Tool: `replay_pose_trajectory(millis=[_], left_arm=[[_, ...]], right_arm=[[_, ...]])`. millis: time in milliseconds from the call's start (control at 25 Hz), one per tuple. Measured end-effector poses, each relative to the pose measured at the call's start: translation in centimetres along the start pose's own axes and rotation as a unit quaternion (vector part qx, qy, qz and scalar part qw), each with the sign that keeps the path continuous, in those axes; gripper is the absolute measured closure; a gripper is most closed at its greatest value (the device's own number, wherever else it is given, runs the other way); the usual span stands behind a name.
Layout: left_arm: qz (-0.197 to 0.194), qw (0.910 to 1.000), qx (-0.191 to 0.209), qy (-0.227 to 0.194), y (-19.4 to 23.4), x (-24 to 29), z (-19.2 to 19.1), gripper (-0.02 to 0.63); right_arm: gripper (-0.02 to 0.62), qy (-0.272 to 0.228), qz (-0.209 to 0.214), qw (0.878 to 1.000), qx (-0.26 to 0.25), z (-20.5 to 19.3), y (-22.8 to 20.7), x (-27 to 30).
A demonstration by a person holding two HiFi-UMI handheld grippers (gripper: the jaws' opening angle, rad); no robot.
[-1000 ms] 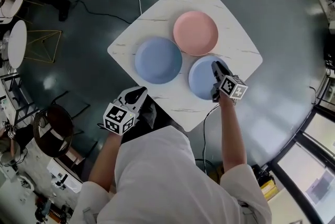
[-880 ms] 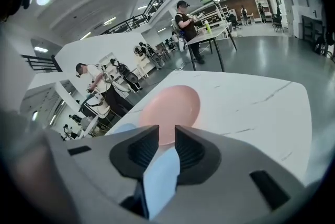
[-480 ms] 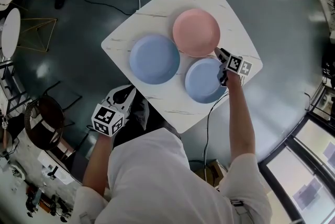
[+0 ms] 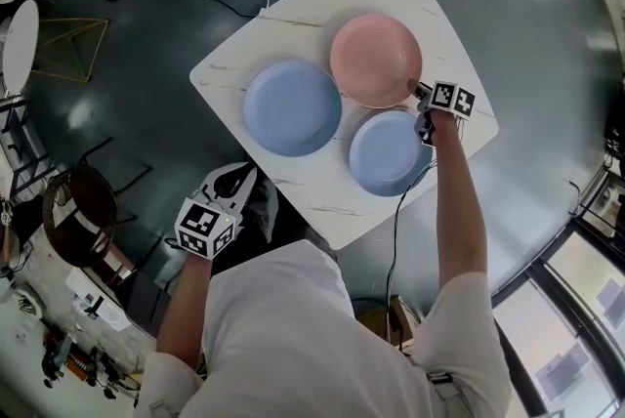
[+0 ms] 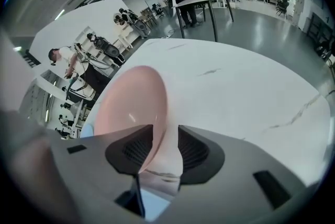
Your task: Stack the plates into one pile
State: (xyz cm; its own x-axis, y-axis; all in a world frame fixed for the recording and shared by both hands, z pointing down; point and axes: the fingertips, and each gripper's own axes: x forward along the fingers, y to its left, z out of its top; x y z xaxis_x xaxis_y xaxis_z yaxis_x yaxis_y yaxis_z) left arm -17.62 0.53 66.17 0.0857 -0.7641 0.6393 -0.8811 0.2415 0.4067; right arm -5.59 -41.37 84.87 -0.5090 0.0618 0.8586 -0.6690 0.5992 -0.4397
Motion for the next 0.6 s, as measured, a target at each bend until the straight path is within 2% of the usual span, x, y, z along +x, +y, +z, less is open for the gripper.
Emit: replay_pose_trajectory(millis=[120, 240, 280, 440, 600], left_arm=[[0.007, 1.0000, -0.005, 0.004, 0.3, 0.5, -0.3, 0.581], [0.014, 0.9999, -0.006, 0.008, 0.7, 0.3, -0.8, 0.581], [0.016, 0.9998, -0.006, 0.009, 0.7, 0.3, -0.9, 0.581], [0.020, 0.9997, -0.004, 0.013, 0.9, 0.0, -1.4, 0.581], [0.017, 0.9998, 0.002, 0.014, 0.5, -0.1, -1.2, 0.581]], right_arm=[[0.436, 0.024, 0.012, 1.000, 0.007, -0.1, -0.1, 1.3], [0.503, 0.032, 0.017, 0.999, 0.028, -0.3, -0.2, 1.6], [0.541, 0.029, 0.024, 0.998, 0.044, -0.2, -0.3, 1.5], [0.561, 0.000, 0.050, 0.993, 0.107, 0.3, -0.3, 1.2], [0.561, -0.021, 0.054, 0.991, 0.122, 0.3, -0.1, 0.4]])
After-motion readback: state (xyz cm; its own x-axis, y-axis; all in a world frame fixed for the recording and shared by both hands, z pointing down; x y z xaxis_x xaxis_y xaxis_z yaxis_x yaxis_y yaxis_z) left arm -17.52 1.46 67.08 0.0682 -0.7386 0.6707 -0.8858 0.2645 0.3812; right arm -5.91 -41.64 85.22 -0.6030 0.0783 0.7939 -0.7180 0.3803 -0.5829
